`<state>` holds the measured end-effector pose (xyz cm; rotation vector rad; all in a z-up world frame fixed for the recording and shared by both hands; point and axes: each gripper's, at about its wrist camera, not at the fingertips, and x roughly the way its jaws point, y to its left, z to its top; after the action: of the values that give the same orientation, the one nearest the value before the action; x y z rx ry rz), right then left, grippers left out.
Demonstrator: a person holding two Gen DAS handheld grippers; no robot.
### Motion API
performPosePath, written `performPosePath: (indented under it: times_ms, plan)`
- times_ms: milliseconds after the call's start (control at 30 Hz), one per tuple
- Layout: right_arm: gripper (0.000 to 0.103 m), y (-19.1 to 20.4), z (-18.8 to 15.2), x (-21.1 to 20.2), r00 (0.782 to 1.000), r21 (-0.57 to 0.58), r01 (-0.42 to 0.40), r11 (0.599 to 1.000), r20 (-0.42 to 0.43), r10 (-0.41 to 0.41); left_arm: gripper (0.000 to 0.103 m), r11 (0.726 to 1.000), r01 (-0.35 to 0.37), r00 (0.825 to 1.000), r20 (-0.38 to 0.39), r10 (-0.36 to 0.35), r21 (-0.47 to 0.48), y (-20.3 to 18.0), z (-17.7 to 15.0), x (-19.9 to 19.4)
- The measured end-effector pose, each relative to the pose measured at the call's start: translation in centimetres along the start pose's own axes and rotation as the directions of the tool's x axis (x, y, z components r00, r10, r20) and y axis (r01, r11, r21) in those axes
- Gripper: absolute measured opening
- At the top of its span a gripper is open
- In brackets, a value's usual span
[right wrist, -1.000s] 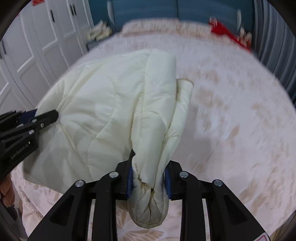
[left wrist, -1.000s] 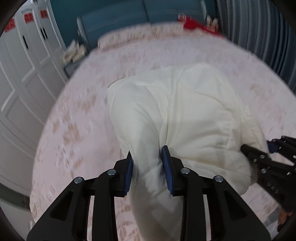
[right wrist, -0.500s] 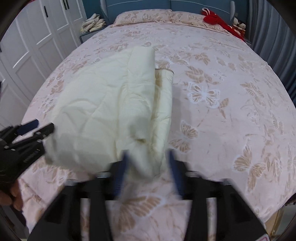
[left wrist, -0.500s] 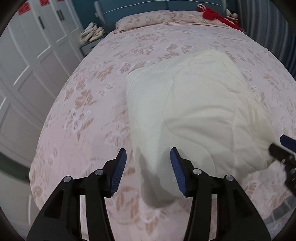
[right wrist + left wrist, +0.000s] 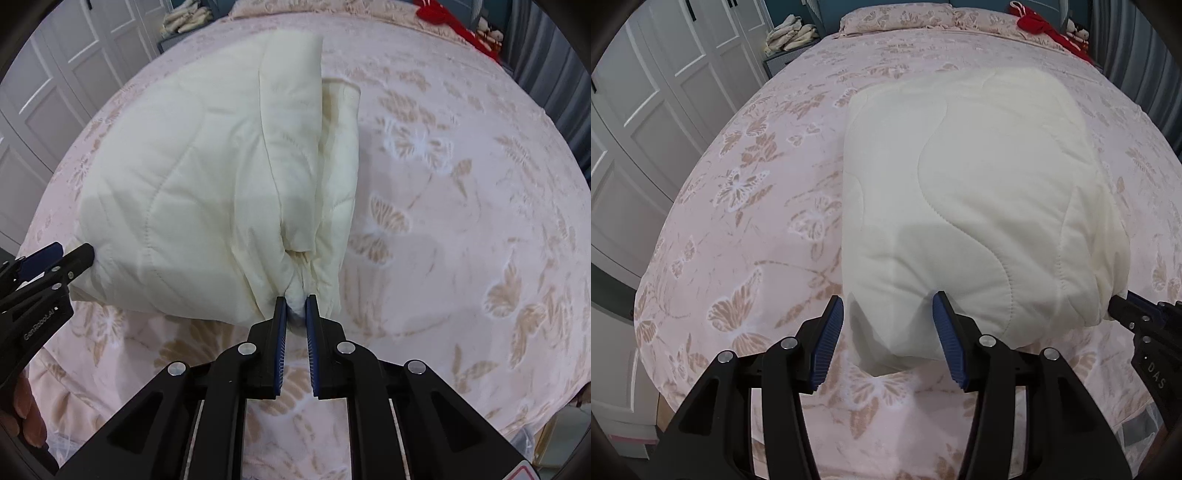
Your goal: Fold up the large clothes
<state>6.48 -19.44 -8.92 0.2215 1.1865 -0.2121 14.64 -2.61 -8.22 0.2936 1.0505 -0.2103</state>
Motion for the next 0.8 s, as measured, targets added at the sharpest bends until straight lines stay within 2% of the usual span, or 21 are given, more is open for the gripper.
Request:
performPosePath:
  times_ms: [433,600,700,800]
  plan:
    - [0.009,0.1,-0.8,3.4,0.998,0.003,0.016,1.0,-0.061,-0.016,0.051,1.0,-0.015,1.0,-0.017,0.015,0.013,-0.5,-0.9,1.6]
    - [0.009,0.0,-0.8,2.7,0.998,0.008,0.02,1.0,-0.058,-0.02,0.051,0.999,-0.029,0.999,-0.013,0.029,0.015,-0.7,-0.8,1.5]
    - [0.016,-0.4,-1.2,1.2,0.999,0.02,0.021,1.0,-0.034,-0.021,0.051,1.0,-0.022,1.0,-0.011,0.022,-0.002,-0.6,-0.8,0.7]
    - [0.019,-0.6,-2.1,-0.9,1.0,0.027,0.014,1.0,-0.005,-0.014,0.061,1.0,-0.013,1.0,-0.007,0.013,-0.023,-0.4,-1.2,-0.3]
